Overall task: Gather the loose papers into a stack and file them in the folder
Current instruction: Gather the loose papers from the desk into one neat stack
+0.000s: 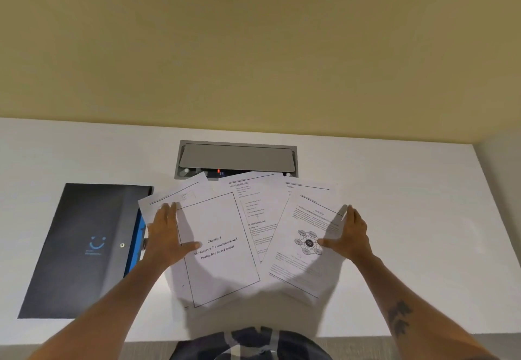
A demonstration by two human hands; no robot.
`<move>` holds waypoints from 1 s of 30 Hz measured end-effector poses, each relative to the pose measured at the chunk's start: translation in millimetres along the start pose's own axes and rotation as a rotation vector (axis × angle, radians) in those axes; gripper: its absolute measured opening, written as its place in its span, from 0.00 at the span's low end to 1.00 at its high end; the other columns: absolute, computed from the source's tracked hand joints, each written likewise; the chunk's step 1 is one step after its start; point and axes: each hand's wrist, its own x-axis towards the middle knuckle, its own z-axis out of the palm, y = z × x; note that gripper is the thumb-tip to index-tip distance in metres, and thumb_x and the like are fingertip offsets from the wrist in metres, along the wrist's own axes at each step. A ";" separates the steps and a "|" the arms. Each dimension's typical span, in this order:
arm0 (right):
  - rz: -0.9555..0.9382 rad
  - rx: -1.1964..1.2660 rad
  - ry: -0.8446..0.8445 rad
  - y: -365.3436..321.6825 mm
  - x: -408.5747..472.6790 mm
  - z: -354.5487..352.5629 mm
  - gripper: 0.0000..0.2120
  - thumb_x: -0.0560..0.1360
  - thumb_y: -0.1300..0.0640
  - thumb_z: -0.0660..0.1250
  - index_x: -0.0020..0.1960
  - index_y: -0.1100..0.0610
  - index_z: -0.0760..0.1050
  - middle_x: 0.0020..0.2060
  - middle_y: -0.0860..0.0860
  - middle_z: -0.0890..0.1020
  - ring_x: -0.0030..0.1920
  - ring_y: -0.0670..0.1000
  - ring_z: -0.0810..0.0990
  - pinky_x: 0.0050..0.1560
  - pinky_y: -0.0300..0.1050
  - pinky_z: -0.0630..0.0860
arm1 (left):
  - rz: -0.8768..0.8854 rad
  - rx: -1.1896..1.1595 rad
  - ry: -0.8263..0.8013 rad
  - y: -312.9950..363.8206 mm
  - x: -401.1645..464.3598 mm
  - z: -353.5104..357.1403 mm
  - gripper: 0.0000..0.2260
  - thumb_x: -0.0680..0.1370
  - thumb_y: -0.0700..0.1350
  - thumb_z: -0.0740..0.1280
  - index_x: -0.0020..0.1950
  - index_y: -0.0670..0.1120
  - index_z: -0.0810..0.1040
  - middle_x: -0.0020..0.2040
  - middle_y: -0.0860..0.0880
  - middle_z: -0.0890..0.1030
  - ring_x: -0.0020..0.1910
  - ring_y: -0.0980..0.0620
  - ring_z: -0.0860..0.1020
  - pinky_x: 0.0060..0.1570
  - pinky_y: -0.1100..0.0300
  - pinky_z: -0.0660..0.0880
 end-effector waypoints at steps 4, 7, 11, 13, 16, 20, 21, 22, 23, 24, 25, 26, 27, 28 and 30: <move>0.013 -0.026 0.002 -2.5 0.1 1.9 0.67 0.60 0.46 0.89 0.84 0.62 0.50 0.80 0.58 0.62 0.79 0.65 0.61 0.72 0.65 0.73 | 0.008 -0.027 0.001 4.5 -0.3 5.1 0.61 0.65 0.58 0.84 0.85 0.43 0.49 0.85 0.39 0.54 0.84 0.36 0.53 0.80 0.33 0.57; 0.008 0.000 0.004 -0.5 0.0 3.4 0.67 0.61 0.47 0.89 0.85 0.62 0.50 0.80 0.58 0.63 0.79 0.65 0.61 0.73 0.65 0.72 | 0.036 -0.069 0.009 8.2 -1.6 5.2 0.59 0.65 0.54 0.85 0.84 0.41 0.51 0.84 0.38 0.58 0.83 0.34 0.57 0.79 0.33 0.60; -0.004 0.033 0.002 3.1 -1.3 7.6 0.66 0.64 0.48 0.87 0.86 0.62 0.48 0.83 0.58 0.61 0.82 0.63 0.58 0.77 0.63 0.69 | 0.075 -0.110 0.034 12.2 -5.6 8.3 0.56 0.65 0.50 0.85 0.83 0.39 0.56 0.81 0.36 0.64 0.79 0.32 0.64 0.76 0.31 0.64; -0.007 0.050 0.001 3.8 -3.3 11.1 0.64 0.66 0.49 0.87 0.86 0.62 0.48 0.84 0.57 0.61 0.82 0.62 0.58 0.78 0.62 0.68 | 0.075 -0.123 0.049 12.2 -7.2 9.0 0.55 0.65 0.50 0.85 0.83 0.38 0.57 0.81 0.36 0.65 0.79 0.32 0.65 0.75 0.32 0.65; -0.018 0.077 0.013 6.3 -7.8 17.3 0.60 0.69 0.51 0.85 0.86 0.62 0.50 0.83 0.58 0.63 0.82 0.63 0.60 0.78 0.62 0.68 | 0.055 -0.134 0.061 11.1 -9.0 10.2 0.55 0.66 0.49 0.85 0.83 0.38 0.56 0.82 0.37 0.64 0.80 0.34 0.64 0.77 0.34 0.64; -0.039 0.137 0.045 7.6 -14.9 26.7 0.53 0.71 0.57 0.83 0.85 0.62 0.55 0.77 0.61 0.71 0.78 0.64 0.66 0.75 0.61 0.71 | 0.046 -0.138 0.077 9.3 -12.8 11.9 0.54 0.68 0.50 0.83 0.84 0.39 0.55 0.83 0.39 0.63 0.82 0.35 0.62 0.78 0.36 0.62; -0.033 0.157 0.056 7.3 -16.6 29.4 0.51 0.71 0.59 0.83 0.85 0.60 0.56 0.74 0.63 0.74 0.75 0.65 0.70 0.72 0.60 0.74 | 0.047 -0.147 0.084 8.7 -13.6 12.7 0.54 0.68 0.49 0.84 0.84 0.39 0.56 0.83 0.39 0.63 0.81 0.35 0.63 0.77 0.36 0.63; -0.019 0.180 0.068 6.9 -18.6 32.0 0.50 0.71 0.60 0.82 0.85 0.58 0.58 0.70 0.63 0.76 0.72 0.65 0.73 0.70 0.59 0.75 | 0.046 -0.160 0.089 8.2 -14.9 13.6 0.53 0.67 0.48 0.84 0.84 0.40 0.56 0.82 0.39 0.65 0.81 0.35 0.64 0.77 0.36 0.64; 0.002 0.204 0.083 6.9 -21.3 34.6 0.48 0.72 0.60 0.82 0.85 0.55 0.59 0.67 0.63 0.78 0.69 0.65 0.76 0.68 0.58 0.76 | 0.044 -0.172 0.090 8.3 -16.4 14.6 0.53 0.68 0.47 0.84 0.84 0.40 0.56 0.82 0.39 0.66 0.80 0.35 0.65 0.77 0.36 0.65; 0.025 0.234 0.102 6.9 -24.3 37.4 0.47 0.72 0.60 0.81 0.85 0.53 0.60 0.65 0.63 0.78 0.67 0.65 0.77 0.67 0.58 0.76 | 0.042 -0.183 0.090 9.0 -18.2 16.0 0.53 0.68 0.47 0.83 0.85 0.41 0.56 0.81 0.39 0.67 0.80 0.36 0.66 0.77 0.37 0.66; 0.048 0.278 0.122 6.6 -27.8 40.1 0.47 0.73 0.61 0.80 0.85 0.51 0.60 0.65 0.62 0.79 0.67 0.65 0.78 0.67 0.58 0.76 | 0.040 -0.192 0.096 10.1 -20.3 17.7 0.52 0.69 0.47 0.83 0.85 0.43 0.56 0.80 0.39 0.69 0.79 0.36 0.67 0.76 0.37 0.67; 0.068 0.339 0.142 6.2 -31.3 42.9 0.47 0.73 0.62 0.80 0.85 0.51 0.60 0.67 0.61 0.79 0.69 0.64 0.78 0.68 0.57 0.76 | 0.037 -0.201 0.108 11.0 -21.9 19.4 0.52 0.69 0.46 0.83 0.85 0.44 0.56 0.78 0.39 0.72 0.77 0.36 0.69 0.75 0.37 0.69; 0.085 0.407 0.164 5.3 -34.8 45.2 0.47 0.73 0.64 0.80 0.85 0.51 0.61 0.70 0.60 0.79 0.73 0.62 0.77 0.70 0.57 0.76 | 0.032 -0.210 0.124 11.8 -23.5 20.9 0.51 0.70 0.45 0.83 0.85 0.45 0.56 0.75 0.39 0.75 0.74 0.36 0.71 0.73 0.37 0.70; 0.096 0.468 0.187 4.8 -37.8 47.3 0.48 0.72 0.67 0.81 0.85 0.52 0.61 0.73 0.58 0.78 0.75 0.60 0.76 0.72 0.56 0.75 | 0.029 -0.217 0.140 12.7 -25.0 21.7 0.51 0.70 0.45 0.82 0.85 0.45 0.55 0.72 0.39 0.76 0.72 0.36 0.72 0.71 0.37 0.71; 0.119 0.549 0.224 5.3 -42.1 50.0 0.51 0.69 0.69 0.82 0.85 0.55 0.61 0.75 0.57 0.77 0.74 0.60 0.76 0.73 0.55 0.75 | 0.027 -0.211 0.173 14.5 -27.0 22.4 0.51 0.70 0.45 0.82 0.85 0.46 0.55 0.70 0.40 0.78 0.70 0.36 0.74 0.70 0.36 0.71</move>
